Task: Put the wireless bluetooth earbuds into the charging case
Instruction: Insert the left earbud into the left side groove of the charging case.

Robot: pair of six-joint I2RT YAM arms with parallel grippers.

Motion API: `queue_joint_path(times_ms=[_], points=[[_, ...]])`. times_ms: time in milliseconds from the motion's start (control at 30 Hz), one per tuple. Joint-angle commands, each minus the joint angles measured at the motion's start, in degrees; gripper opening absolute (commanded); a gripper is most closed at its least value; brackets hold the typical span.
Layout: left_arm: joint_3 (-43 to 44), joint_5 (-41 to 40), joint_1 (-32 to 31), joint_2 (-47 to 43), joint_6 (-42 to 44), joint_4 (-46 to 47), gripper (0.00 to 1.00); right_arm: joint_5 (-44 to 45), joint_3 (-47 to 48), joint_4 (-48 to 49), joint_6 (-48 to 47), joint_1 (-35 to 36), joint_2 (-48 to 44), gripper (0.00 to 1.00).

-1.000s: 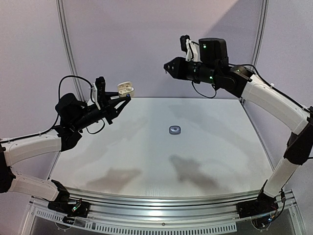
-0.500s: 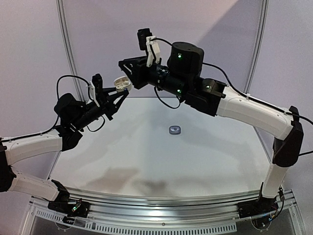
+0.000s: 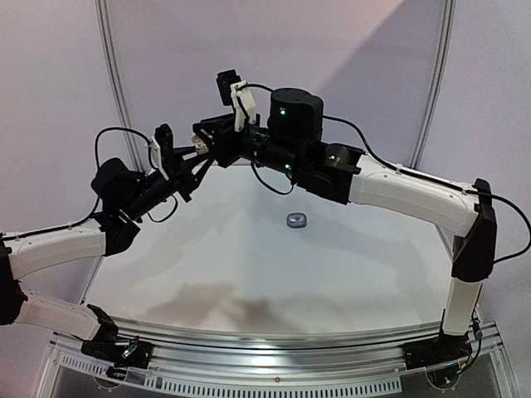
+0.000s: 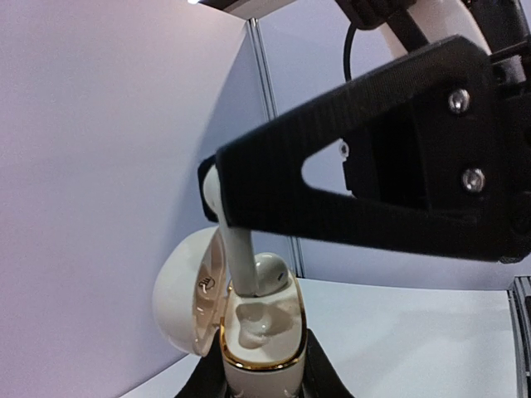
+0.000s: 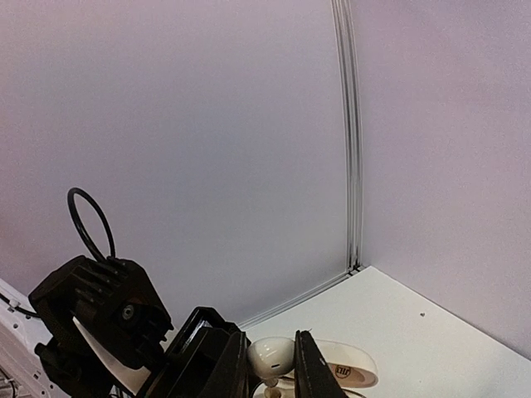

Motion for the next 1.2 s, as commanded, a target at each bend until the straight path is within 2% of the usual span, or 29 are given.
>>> queue_joint_path(times_ms=[0,1167], points=[[1.30,-1.41,-0.23,0.81,0.04,1.16,0.00,-0.46,1.04,0.48,0.44,0.26,1.53,0.00],[1.39,-3.06,-0.06,0.77,-0.66,2.35,0.00,2.24,-1.73,0.80,-0.47,0.26,3.22,0.00]])
